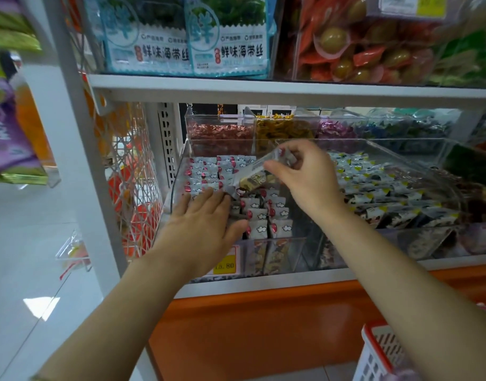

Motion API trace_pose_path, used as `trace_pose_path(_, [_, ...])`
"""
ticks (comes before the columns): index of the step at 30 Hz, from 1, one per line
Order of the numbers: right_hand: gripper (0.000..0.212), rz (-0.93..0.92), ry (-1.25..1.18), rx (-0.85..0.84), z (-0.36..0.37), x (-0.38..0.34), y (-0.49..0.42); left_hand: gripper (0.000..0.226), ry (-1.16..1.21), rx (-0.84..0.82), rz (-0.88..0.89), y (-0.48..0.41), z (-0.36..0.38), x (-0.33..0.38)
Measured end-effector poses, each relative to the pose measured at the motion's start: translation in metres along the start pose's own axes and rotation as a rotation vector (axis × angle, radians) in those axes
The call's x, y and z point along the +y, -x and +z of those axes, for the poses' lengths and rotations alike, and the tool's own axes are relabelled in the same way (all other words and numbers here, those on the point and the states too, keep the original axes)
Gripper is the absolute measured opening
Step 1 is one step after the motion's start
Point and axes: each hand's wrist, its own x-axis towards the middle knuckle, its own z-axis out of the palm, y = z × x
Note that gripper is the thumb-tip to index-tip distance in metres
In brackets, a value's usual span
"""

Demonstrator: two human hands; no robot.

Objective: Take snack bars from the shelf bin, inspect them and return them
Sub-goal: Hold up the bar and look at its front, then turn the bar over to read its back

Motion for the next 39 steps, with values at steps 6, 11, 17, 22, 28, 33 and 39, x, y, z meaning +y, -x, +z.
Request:
trace_pose_path(6, [0.029,-0.207,0.281,-0.231,0.029,-0.011,-0.031,0.082,-0.115,0.044,0.000,0.005,-0.004,0.003])
trace_pose_path(11, [0.047,-0.192,0.473,-0.430,0.055,-0.009,-0.034,0.100,-0.252,0.064,-0.052,0.008,-0.010,0.001])
trace_pose_path(17, [0.026,-0.243,0.723,-0.764,0.064,0.007,-0.031,0.101,-0.225,0.041,-0.070,0.010,-0.004,-0.005])
trace_pose_path(22, [0.027,-0.093,0.376,-0.619,0.058,0.005,-0.052,0.103,-0.181,0.047,-0.061,0.009,-0.004,-0.006])
trace_pose_path(28, [0.015,-0.240,0.642,-0.532,0.075,0.011,-0.068,0.103,-0.163,0.067,-0.066,0.009,-0.004,-0.006])
trace_pose_path(33, [0.011,-0.228,0.656,-0.550,0.086,0.014,-0.065,0.090,-0.151,0.080,-0.090,0.010,-0.005,-0.005])
trace_pose_path(39, [0.006,-0.129,0.214,-0.283,0.053,0.003,-0.058,0.076,-0.111,0.250,-0.100,0.012,-0.016,-0.003])
